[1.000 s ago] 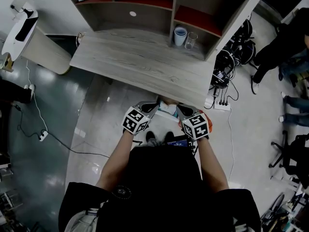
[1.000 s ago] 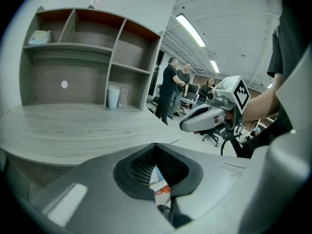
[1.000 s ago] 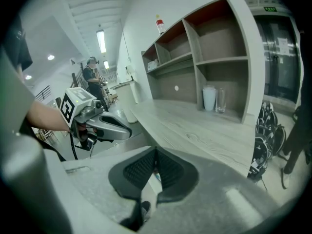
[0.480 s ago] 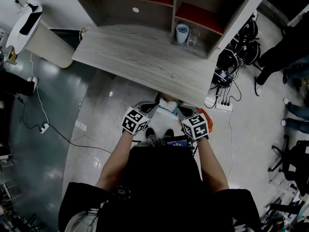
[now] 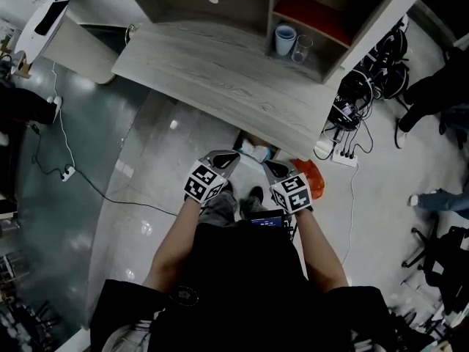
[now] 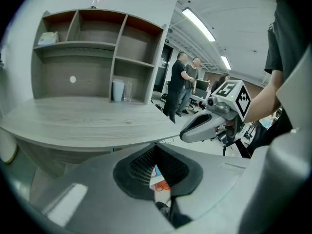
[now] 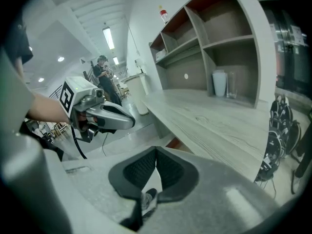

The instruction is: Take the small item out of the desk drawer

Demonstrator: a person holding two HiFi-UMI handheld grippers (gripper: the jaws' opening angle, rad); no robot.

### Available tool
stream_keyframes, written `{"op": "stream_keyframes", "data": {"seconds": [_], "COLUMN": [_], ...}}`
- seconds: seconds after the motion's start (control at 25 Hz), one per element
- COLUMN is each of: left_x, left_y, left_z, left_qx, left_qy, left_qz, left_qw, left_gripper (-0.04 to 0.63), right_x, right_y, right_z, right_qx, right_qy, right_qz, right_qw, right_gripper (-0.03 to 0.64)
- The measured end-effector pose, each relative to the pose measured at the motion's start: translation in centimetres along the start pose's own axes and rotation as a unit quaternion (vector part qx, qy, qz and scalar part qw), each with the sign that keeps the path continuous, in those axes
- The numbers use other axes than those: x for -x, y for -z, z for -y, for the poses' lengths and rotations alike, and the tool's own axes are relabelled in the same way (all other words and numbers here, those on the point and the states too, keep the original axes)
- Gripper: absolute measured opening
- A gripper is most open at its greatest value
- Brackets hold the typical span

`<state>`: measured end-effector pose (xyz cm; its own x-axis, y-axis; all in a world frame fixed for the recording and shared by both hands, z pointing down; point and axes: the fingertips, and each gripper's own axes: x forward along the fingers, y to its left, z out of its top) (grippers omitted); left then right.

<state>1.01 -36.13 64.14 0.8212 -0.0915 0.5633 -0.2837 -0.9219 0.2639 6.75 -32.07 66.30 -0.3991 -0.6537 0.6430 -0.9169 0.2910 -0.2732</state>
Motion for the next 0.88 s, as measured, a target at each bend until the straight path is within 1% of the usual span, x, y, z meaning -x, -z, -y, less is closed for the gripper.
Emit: {"op": "stream_keyframes", "data": {"seconds": [0.16, 0.44, 0.88], "left_x": [-0.1, -1.5, -3.2], "left_y": [1.1, 2.8, 5.5], "left_z": [-0.3, -0.8, -2.9], "left_qx": [0.017, 0.036, 0.065], "left_qy": [-0.007, 0.001, 0.011], "left_qz": [-0.003, -0.007, -0.013], "left_qw": [0.9998, 0.9993, 0.9978], "left_gripper": [0.000, 0.000, 0.000], "right_x": [-0.8, -3.0, -8.5], "right_y": [0.8, 1.8, 3.6], "right_z": [-0.1, 1.1, 1.4], "right_qx": [0.006, 0.044, 0.094], "right_qy": [-0.012, -0.010, -0.022], "right_qz": [-0.015, -0.049, -0.114], "right_qw": [1.000, 0.998, 0.989], "right_gripper": [0.003, 0.011, 0.052]}}
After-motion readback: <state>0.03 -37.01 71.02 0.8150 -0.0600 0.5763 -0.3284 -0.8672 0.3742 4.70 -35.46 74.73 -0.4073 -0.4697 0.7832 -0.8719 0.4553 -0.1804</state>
